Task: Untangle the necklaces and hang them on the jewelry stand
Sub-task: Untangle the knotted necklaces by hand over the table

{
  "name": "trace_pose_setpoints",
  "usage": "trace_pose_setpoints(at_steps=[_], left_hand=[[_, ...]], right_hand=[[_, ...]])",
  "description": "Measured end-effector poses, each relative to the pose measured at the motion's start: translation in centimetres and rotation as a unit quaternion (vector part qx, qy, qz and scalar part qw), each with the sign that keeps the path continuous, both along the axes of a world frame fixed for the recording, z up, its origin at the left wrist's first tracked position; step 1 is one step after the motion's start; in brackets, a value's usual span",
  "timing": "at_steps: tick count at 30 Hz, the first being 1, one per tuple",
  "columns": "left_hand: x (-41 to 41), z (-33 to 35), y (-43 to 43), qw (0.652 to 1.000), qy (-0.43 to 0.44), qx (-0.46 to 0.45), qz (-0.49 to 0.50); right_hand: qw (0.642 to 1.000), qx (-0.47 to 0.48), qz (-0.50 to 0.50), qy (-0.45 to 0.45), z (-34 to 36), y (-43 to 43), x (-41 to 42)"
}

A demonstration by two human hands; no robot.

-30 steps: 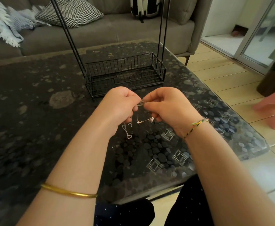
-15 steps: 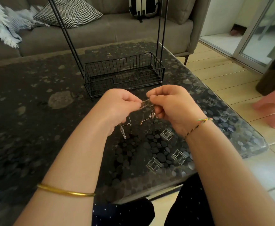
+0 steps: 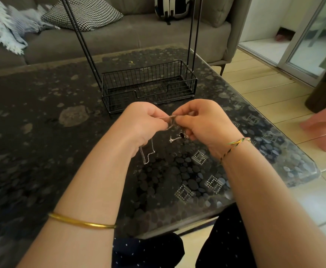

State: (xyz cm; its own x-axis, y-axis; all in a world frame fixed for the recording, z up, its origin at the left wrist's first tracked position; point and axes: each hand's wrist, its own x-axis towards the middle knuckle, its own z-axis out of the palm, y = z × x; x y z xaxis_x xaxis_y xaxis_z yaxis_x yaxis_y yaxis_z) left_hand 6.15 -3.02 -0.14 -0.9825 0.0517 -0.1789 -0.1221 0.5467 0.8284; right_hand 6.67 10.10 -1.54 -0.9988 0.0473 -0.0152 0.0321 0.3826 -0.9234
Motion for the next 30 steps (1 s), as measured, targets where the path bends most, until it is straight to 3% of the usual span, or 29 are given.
trace_pose_setpoints(at_steps=[8, 30], left_hand=[[0.04, 0.03, 0.09, 1.000, -0.012, -0.009, -0.009], [-0.25, 0.24, -0.06, 0.988, -0.077, 0.127, 0.045]], right_hand=[[1.000, -0.014, -0.014, 0.025, -0.49, 0.25, -0.31], [0.997, 0.049, -0.013, 0.052, -0.45, 0.26, -0.27]])
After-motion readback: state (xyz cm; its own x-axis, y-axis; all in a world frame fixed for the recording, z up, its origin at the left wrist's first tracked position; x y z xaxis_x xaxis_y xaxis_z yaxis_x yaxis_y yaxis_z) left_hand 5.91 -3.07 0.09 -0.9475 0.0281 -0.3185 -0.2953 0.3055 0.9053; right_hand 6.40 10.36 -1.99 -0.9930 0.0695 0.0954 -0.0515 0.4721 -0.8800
